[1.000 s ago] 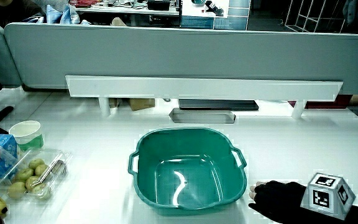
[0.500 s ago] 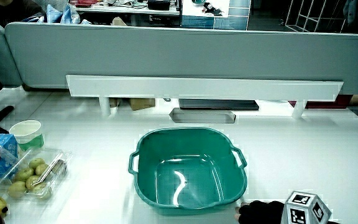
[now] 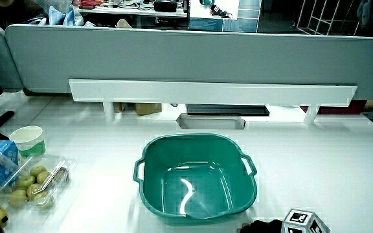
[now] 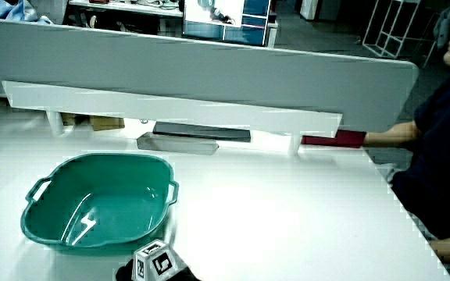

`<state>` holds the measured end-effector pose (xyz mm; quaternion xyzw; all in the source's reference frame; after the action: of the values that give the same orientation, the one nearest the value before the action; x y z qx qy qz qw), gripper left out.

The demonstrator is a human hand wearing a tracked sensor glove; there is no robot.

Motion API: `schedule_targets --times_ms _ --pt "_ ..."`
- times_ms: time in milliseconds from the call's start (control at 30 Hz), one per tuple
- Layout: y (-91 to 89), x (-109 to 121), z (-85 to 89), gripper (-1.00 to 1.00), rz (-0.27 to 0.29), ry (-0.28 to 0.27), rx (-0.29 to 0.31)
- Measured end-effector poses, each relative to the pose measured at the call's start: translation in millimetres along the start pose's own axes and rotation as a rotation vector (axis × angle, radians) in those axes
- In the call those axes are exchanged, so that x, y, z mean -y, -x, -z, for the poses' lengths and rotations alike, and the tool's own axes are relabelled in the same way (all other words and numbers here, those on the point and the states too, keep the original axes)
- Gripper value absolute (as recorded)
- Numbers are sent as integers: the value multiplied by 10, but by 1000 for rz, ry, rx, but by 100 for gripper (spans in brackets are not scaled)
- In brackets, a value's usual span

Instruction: Pick red block

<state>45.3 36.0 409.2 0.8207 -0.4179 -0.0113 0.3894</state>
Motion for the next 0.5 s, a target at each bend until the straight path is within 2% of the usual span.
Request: schedule_targets --times_ms 167,500 --pt "0 -18 17 10 -8 -8 -7" --pt "19 -11 2 29 -30 -63 -1"
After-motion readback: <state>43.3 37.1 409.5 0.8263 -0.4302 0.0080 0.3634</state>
